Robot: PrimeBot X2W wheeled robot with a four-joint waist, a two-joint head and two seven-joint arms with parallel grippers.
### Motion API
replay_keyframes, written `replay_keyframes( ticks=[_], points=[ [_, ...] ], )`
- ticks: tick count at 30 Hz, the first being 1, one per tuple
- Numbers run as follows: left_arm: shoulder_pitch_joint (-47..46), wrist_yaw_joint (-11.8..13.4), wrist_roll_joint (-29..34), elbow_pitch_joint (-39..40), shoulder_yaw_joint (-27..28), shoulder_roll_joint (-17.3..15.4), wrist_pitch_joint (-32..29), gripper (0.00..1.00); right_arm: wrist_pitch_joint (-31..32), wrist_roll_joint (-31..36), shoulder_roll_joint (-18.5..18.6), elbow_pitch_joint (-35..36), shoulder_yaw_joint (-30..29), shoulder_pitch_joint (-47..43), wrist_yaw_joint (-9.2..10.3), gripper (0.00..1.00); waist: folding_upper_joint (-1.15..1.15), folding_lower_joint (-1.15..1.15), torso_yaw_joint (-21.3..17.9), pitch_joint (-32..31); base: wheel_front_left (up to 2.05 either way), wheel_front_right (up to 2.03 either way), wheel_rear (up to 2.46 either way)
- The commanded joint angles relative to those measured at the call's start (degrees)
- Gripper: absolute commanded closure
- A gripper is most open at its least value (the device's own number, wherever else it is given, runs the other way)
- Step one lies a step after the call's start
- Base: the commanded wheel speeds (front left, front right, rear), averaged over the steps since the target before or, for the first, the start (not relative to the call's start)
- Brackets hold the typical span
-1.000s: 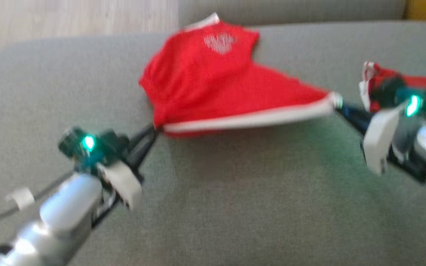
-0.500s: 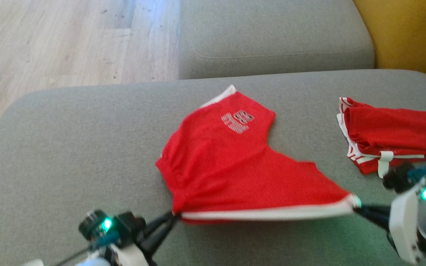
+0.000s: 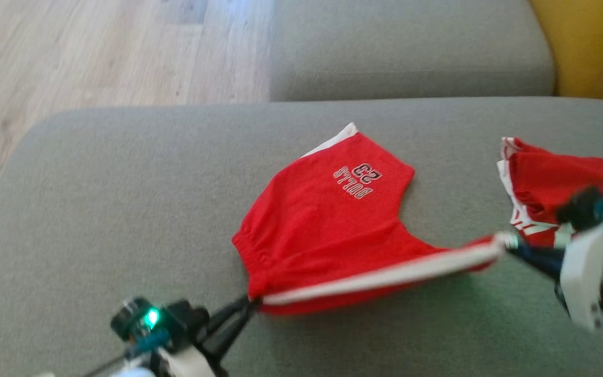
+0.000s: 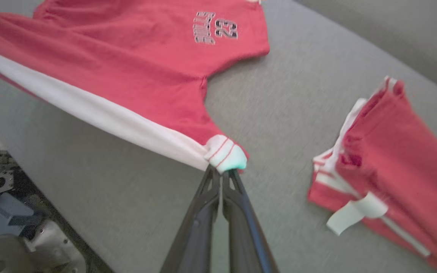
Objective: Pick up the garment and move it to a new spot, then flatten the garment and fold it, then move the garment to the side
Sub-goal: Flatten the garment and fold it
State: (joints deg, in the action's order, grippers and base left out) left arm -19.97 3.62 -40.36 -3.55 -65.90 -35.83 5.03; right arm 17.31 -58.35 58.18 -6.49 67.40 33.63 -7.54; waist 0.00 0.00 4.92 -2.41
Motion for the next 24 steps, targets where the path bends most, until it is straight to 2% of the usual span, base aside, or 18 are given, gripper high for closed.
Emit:
replay_keyframes(
  ticks=[1,8,12,24],
  points=[
    [-5.2,0.6,-0.2,1.2,3.9,-2.4,0.0,1.0,0.6,1.2,1.0,0.0,-2.1,3.1,0.05,1.0,0.0,0.0,1.4,2.1,0.0,0.0,0.0],
    [-10.5,0.4,0.6,-0.7,5.3,-0.9,-1.4,1.0,3.8,4.8,-2.1,-2.0,-4.1,12.1,0.05,1.0,0.0,0.0,5.0,8.0,0.0,0.0,0.0],
    [-14.2,-1.0,0.6,-3.4,5.9,1.1,-1.7,1.0,5.7,6.7,-3.8,-4.4,-4.2,18.2,0.05,1.0,0.0,0.0,7.6,12.1,0.0,0.0,0.0],
    [-24.3,-5.0,0.7,-15.7,6.6,8.8,-1.8,1.0,8.4,8.2,-8.2,-14.6,1.7,32.7,0.05,1.0,0.0,0.0,13.3,21.1,0.0,0.0,0.0]
  ],
)
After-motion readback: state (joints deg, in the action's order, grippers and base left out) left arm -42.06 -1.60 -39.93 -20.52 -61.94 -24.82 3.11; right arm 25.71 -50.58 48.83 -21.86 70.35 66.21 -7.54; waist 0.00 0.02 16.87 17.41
